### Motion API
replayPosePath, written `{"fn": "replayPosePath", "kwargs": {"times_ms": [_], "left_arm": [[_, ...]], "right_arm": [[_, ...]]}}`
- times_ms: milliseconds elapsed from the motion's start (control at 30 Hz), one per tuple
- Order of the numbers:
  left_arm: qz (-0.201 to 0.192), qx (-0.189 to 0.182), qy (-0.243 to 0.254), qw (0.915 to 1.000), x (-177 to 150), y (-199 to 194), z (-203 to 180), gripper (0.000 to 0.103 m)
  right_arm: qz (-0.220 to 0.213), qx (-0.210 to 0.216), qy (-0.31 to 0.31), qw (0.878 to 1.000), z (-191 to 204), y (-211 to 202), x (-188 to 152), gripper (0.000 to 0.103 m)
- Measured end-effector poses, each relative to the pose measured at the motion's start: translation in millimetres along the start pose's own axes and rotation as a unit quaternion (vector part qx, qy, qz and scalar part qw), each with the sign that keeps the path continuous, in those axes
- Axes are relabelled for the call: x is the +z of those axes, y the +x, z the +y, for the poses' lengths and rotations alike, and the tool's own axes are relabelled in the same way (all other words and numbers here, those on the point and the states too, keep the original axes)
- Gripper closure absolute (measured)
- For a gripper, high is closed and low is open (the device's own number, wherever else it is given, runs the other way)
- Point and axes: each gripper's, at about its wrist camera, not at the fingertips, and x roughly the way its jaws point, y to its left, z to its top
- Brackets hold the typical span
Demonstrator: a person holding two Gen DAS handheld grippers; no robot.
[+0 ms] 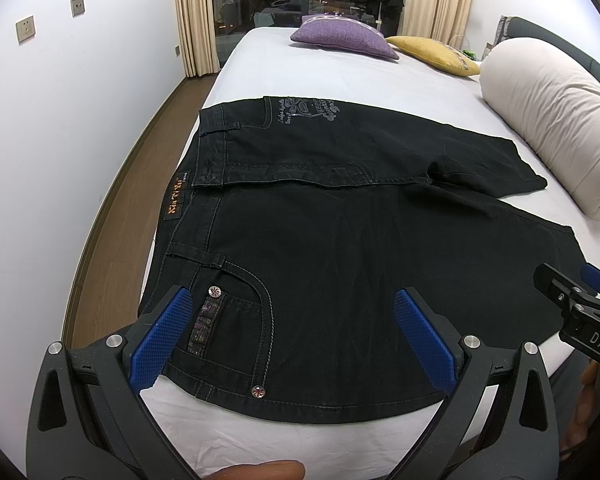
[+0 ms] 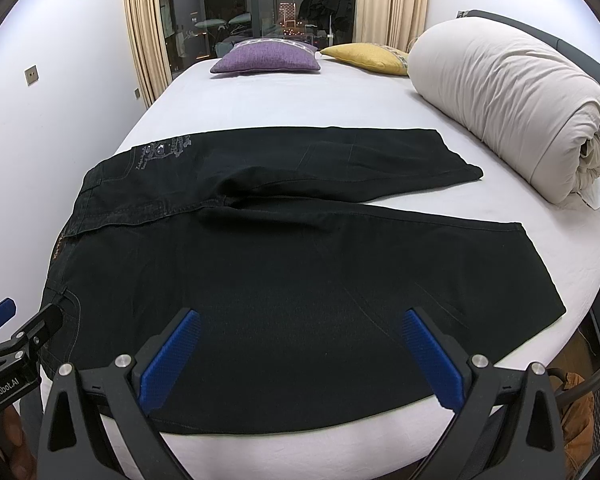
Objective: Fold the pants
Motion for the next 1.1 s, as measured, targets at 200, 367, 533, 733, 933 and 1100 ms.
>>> {"fn": "replayPosePath", "kwargs": {"times_ms": [200, 367, 533, 733, 933, 1100], "left_arm": [[0.0, 0.0, 0.0, 1.0, 0.1, 0.0, -0.1, 0.0], [0.001, 0.0, 0.0, 1.0, 0.2, 0.0, -0.1, 0.0], [0.001, 0.0, 0.0, 1.0, -0.1, 0.0, -0.2, 0.0], [0.001, 0.0, 0.0, 1.0, -0.8, 0.5, -0.9, 0.0], [0.002, -0.002, -0.001, 1.0, -3.1, 1.6, -1.6, 0.0], [0.007, -0.003, -0.006, 1.0, -6.5, 4.9, -2.2, 0.0]], "right_arm": [[0.0, 0.001, 0.0, 1.0, -0.3, 0.0, 0.2, 0.0], [0.0, 0.001, 0.0, 1.0, -0.2, 0.0, 0.3, 0.0], [0.001, 0.001, 0.0, 1.0, -0.5, 0.1, 0.4, 0.0], [0.002, 0.001, 0.0, 1.0, -0.1, 1.2, 0.2, 0.0], [0.003, 0.002, 0.001, 1.0, -0.6, 3.0, -2.4, 0.0], [0.004, 0.002, 0.001, 1.0, -0.9, 4.5, -4.8, 0.0]]}}
